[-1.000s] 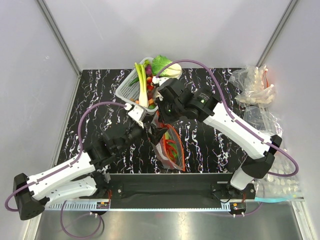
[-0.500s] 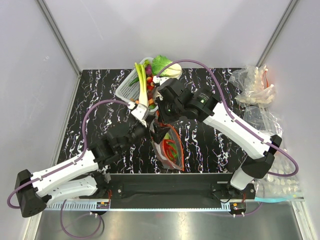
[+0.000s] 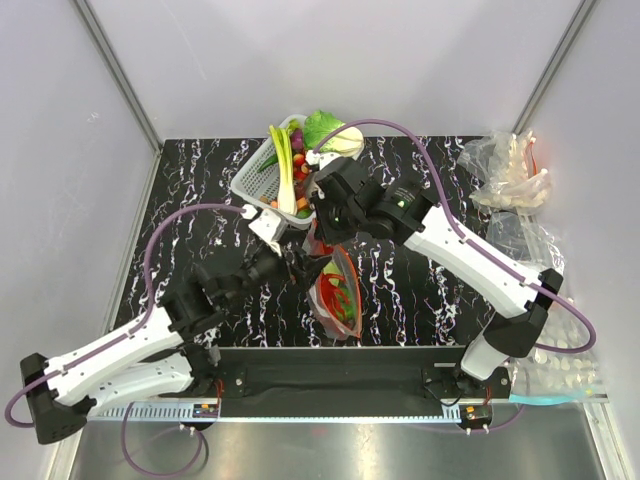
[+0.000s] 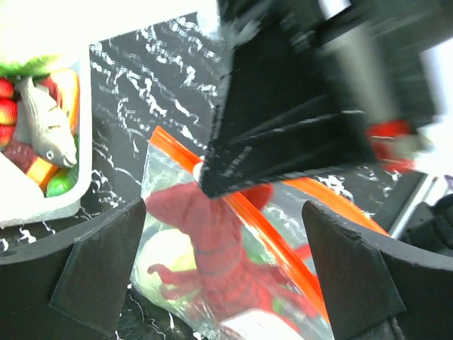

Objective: Place the food in the zip-top bag and seal the zipper
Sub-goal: Adjust the fake lobster in the zipper food storage bag.

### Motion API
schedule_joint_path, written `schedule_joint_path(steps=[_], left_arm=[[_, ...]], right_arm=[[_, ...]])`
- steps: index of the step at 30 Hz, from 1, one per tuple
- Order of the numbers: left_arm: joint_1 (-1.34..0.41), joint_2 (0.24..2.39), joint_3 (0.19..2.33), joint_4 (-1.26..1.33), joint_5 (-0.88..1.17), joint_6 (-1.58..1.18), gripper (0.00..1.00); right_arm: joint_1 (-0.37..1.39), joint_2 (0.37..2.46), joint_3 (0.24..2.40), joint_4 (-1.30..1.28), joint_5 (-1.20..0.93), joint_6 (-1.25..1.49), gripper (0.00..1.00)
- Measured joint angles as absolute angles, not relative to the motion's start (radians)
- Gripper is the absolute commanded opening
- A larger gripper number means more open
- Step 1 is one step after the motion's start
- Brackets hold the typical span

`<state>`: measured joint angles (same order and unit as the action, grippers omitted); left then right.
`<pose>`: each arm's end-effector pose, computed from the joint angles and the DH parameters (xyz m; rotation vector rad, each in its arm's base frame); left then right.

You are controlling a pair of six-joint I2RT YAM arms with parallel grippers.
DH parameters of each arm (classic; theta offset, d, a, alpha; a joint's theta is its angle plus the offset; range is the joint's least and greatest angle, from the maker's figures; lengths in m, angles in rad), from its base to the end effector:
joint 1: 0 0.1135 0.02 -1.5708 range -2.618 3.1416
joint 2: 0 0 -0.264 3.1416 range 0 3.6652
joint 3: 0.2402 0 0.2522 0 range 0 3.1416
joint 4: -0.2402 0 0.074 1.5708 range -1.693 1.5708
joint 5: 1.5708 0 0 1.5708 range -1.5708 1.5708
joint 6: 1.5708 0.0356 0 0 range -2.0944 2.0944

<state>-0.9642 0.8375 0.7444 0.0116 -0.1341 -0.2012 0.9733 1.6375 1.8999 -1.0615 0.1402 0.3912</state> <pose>0.1189 -0.1630 0.3377 0.5374 1.6233 -0.7699 0.1925 0.2740 0.4201 -0.6269 2.3328 0.4868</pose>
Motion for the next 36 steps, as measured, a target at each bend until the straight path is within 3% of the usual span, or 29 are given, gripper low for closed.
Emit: schedule_joint_path(steps=[6, 13, 18, 28, 36], left_arm=[[-0.896, 0.737, 0.778, -0.031, -0.088, -0.213, 0.99], [-0.579, 0.753, 0.775, -0.015, 0.113, -0.299, 0.95], [-0.401, 0.832, 0.665, 0.203, 0.339, -0.390, 0.92], [-0.353, 0.942, 0.591, 0.566, 0.722, -0.425, 0.74], [-0.344, 1.007, 0.588, 0.770, 0.980, -0.378, 0.73]], right_arm=[[0.959, 1.618, 1.850, -1.014, 0.148, 0.361, 0.00], [0.957, 1.580, 1.804, -0.980, 0.113, 0.281, 0.00], [0.957, 1.548, 1.789, -0.978, 0.038, 0.215, 0.00], [0.957, 1.531, 1.775, -0.968, -0.030, 0.159, 0.00], [0.957, 1.525, 1.773, -0.970, -0.068, 0.137, 0.00]])
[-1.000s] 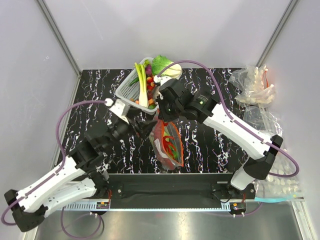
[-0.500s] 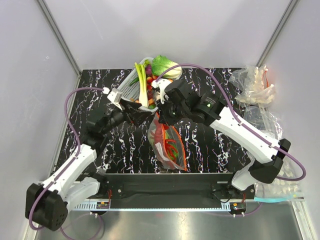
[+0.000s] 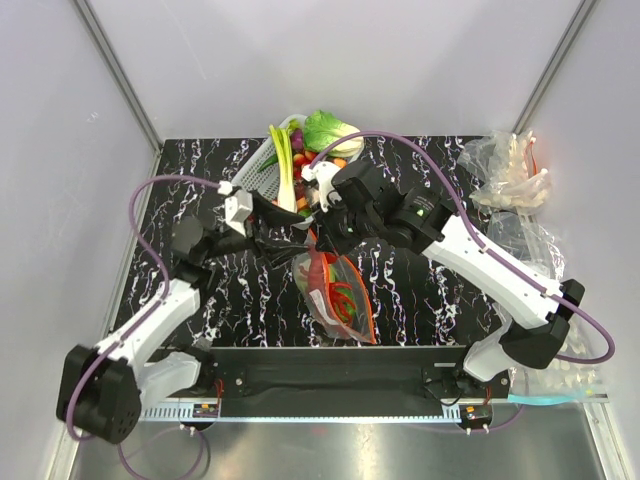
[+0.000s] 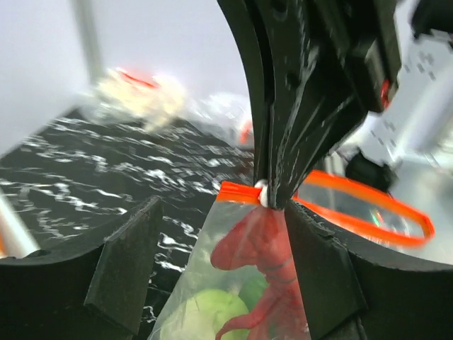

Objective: Place the food in the zip-top bag and seal the zipper
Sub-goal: Adjust the fake lobster in the zipper food storage bag.

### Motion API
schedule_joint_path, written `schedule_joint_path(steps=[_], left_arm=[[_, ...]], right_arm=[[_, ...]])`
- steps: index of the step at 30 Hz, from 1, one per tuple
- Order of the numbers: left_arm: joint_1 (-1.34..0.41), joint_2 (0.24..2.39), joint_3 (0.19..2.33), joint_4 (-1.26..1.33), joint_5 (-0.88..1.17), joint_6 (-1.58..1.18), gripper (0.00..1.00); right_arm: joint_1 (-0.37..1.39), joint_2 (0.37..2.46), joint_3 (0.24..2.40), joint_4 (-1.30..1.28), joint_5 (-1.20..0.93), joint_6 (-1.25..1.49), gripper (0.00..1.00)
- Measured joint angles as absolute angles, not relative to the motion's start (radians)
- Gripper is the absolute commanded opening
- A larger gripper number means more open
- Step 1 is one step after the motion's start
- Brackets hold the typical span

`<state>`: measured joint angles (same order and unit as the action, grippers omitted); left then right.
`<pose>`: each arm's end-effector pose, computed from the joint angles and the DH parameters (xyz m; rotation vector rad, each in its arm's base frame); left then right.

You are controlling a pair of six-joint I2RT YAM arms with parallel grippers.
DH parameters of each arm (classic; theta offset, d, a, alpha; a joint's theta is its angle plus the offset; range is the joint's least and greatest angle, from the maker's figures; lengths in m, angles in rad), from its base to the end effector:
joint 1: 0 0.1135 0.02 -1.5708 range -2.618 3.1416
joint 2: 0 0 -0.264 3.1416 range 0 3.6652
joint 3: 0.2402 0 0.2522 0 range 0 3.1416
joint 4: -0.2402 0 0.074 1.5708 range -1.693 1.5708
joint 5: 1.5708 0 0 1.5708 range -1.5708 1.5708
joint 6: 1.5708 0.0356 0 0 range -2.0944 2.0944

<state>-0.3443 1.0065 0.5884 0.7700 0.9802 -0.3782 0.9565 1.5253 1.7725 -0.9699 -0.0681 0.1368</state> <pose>0.1925 -0.1004 0.3243 0.8815 1.1949 -1.1861 0.1784 0.2571 0.4229 -0.9805 2.1651 0.6268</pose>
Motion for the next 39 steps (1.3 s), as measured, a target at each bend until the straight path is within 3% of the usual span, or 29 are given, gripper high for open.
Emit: schedule_joint_path(steps=[6, 13, 15, 16, 17, 20, 27, 29, 30, 33, 34, 39], left_arm=[[-0.329, 1.181, 0.675, 0.800, 1.143, -0.374, 0.62], [-0.326, 1.293, 0.686, 1.129, 1.255, -0.623, 0.48], [-0.326, 1.357, 0.720, 1.198, 1.282, -0.760, 0.39], [-0.326, 1.386, 0.736, 1.213, 1.292, -0.809, 0.32], [-0.327, 1.419, 0.756, 1.229, 1.306, -0.859, 0.19], [-0.335, 1.475, 0.787, 1.243, 1.325, -0.962, 0.00], [-0.336, 1.462, 0.787, 1.255, 1.334, -1.028, 0.00], [-0.336, 1.455, 0.787, 1.255, 1.334, -1.040, 0.00], [-0.336, 1.451, 0.787, 1.255, 1.334, -1.046, 0.00], [-0.336, 1.437, 0.787, 1.257, 1.333, -1.057, 0.00], [-0.337, 1.432, 0.785, 1.258, 1.332, -1.060, 0.00], [-0.341, 1.393, 0.743, 1.261, 1.312, -1.063, 0.00]], right_arm=[[0.957, 1.525, 1.773, -0.970, -0.082, 0.128, 0.00], [0.957, 1.525, 1.773, -0.970, -0.101, 0.125, 0.00], [0.957, 1.525, 1.773, -0.971, -0.100, 0.123, 0.00], [0.956, 1.525, 1.773, -0.972, -0.098, 0.120, 0.00], [0.954, 1.525, 1.773, -0.974, -0.096, 0.118, 0.00], [0.946, 1.525, 1.773, -0.981, -0.090, 0.111, 0.00], [0.947, 1.518, 1.773, -0.986, -0.100, 0.110, 0.01], [0.948, 1.514, 1.773, -0.987, -0.101, 0.110, 0.06], [0.949, 1.512, 1.773, -0.987, -0.104, 0.110, 0.18], [0.949, 1.500, 1.772, -0.992, -0.110, 0.109, 0.31], [0.949, 1.494, 1.768, -0.988, -0.110, 0.107, 0.43], [0.949, 1.440, 1.724, -0.980, -0.100, 0.104, 0.56]])
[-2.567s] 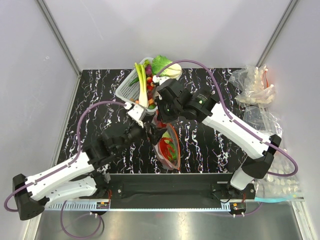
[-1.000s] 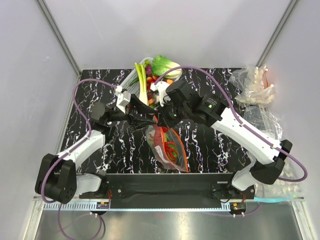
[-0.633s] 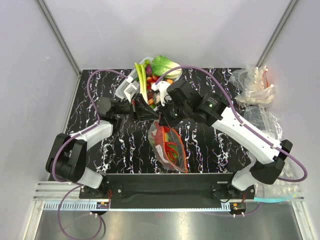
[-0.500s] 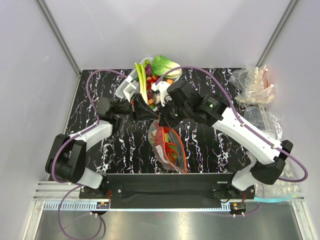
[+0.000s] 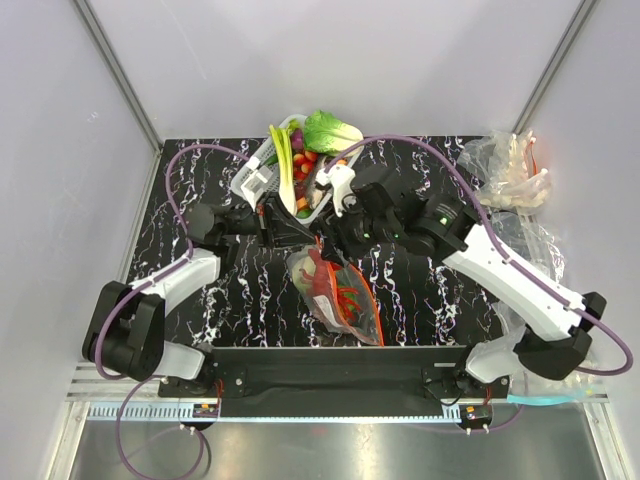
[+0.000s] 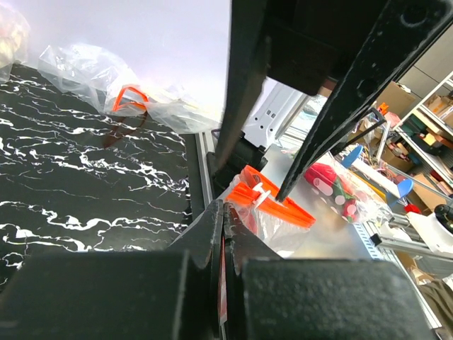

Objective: Place the food in the zip-top bag and seal the zipper
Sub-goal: Adjust the fake lobster in the zipper food storage bag.

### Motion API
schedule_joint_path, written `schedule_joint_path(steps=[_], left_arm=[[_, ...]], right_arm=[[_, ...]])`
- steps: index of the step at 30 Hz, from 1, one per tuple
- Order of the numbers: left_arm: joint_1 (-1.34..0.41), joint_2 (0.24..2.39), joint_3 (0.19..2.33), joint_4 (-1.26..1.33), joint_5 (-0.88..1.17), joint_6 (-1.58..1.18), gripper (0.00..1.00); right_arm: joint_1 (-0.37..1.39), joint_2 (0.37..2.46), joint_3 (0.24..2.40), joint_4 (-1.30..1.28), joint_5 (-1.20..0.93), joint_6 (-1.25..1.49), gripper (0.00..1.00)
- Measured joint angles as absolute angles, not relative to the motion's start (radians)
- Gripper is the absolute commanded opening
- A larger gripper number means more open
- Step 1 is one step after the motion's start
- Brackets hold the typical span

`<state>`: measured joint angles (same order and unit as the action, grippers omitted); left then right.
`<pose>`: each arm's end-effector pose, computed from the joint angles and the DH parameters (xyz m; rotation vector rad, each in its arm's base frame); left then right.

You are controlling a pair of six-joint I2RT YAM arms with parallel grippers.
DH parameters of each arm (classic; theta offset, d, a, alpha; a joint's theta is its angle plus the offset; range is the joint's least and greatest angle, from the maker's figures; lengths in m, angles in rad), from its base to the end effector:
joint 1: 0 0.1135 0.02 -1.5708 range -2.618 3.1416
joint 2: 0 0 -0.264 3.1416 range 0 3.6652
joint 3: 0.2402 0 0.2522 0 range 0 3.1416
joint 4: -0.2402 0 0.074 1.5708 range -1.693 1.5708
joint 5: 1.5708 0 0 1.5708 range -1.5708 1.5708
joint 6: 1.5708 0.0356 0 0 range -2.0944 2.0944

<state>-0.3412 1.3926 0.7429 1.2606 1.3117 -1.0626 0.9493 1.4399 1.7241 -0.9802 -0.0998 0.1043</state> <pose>0.2454 -0.1237 0.3206 0.9741 1.3781 -1.7285 0.1647 0.2361 0.4314 -1.0143 2.1222 0.6543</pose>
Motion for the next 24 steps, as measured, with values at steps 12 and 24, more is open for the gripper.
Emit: schedule_joint_path(steps=[12, 24], left_arm=[[-0.342, 1.381, 0.727, 1.267, 1.294, -1.064, 0.00], [-0.341, 1.381, 0.727, 1.267, 1.282, -1.065, 0.00]], right_arm=[[0.949, 1.291, 1.555, -0.939, -0.088, 0.111, 0.43], [0.949, 1.326, 1.538, -0.894, -0.063, 0.100, 0.06]])
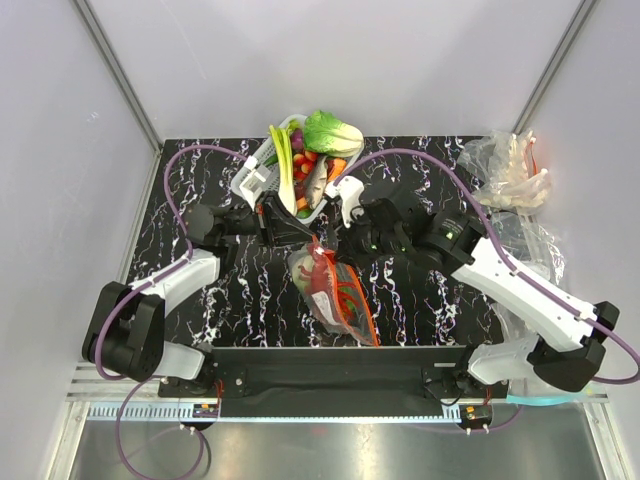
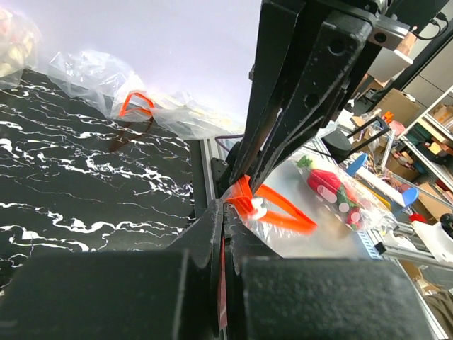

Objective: Place the food in the zip-top bag and seal the zipper
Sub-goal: Adjust the fake lobster in the zipper food storage bag.

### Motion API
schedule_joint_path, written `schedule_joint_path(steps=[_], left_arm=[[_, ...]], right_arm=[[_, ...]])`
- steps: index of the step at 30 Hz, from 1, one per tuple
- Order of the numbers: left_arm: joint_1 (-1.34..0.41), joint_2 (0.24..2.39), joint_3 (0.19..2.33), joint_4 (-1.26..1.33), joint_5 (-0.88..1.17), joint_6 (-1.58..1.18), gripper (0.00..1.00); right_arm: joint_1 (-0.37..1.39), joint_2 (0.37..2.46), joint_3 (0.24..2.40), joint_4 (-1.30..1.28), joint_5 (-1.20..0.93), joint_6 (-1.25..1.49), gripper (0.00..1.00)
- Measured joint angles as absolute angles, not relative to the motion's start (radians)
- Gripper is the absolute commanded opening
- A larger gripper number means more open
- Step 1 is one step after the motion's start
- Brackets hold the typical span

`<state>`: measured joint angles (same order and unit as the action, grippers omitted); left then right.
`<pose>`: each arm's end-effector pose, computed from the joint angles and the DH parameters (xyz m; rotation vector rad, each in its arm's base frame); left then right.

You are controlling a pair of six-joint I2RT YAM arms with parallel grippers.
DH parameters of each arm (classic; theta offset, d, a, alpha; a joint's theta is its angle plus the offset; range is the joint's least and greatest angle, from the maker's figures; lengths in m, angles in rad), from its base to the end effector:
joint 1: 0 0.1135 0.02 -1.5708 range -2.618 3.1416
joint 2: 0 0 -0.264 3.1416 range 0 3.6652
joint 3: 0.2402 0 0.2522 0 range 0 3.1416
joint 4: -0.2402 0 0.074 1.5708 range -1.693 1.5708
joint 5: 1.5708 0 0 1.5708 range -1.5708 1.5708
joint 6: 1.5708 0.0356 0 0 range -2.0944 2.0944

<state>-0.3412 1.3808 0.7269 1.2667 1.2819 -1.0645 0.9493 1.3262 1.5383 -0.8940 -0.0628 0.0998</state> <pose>0.2429 -0.1225 0.3198 0.9405 1.3717 -1.7236 0.1542 0.2191 0.4108 -0.9914 2.1075 0.6187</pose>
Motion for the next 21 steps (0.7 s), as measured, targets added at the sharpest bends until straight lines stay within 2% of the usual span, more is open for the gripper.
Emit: schedule_joint_path(steps=[2, 9, 14, 17, 18, 21], left_arm=[[-0.341, 1.381, 0.727, 1.266, 1.279, -1.054, 0.00], [-0.337, 1.342, 0.714, 1.225, 1.264, -0.927, 0.00], [-0.356, 1.196, 0.710, 0.901, 1.179, -0.655, 0.01], [-0.387, 1.097, 0.710, 0.680, 1.067, -0.490, 0.14], [-0.396, 1.066, 0.710, 0.633, 1.031, -0.454, 0.23], [-0.413, 0.973, 0.706, 0.583, 0.944, -0.387, 0.28]], right_arm=[[0.950, 1.335, 1.538, -0.880, -0.064, 0.101, 0.00], [0.950, 1.364, 1.538, -0.826, -0.064, 0.102, 0.00], [0.950, 1.364, 1.517, -0.799, -0.050, 0.102, 0.00], [0.950, 1.364, 1.491, -0.778, -0.038, 0.101, 0.00], [0.950, 1.363, 1.478, -0.763, -0.032, 0.101, 0.00], [0.950, 1.363, 1.450, -0.724, -0.010, 0.099, 0.00]])
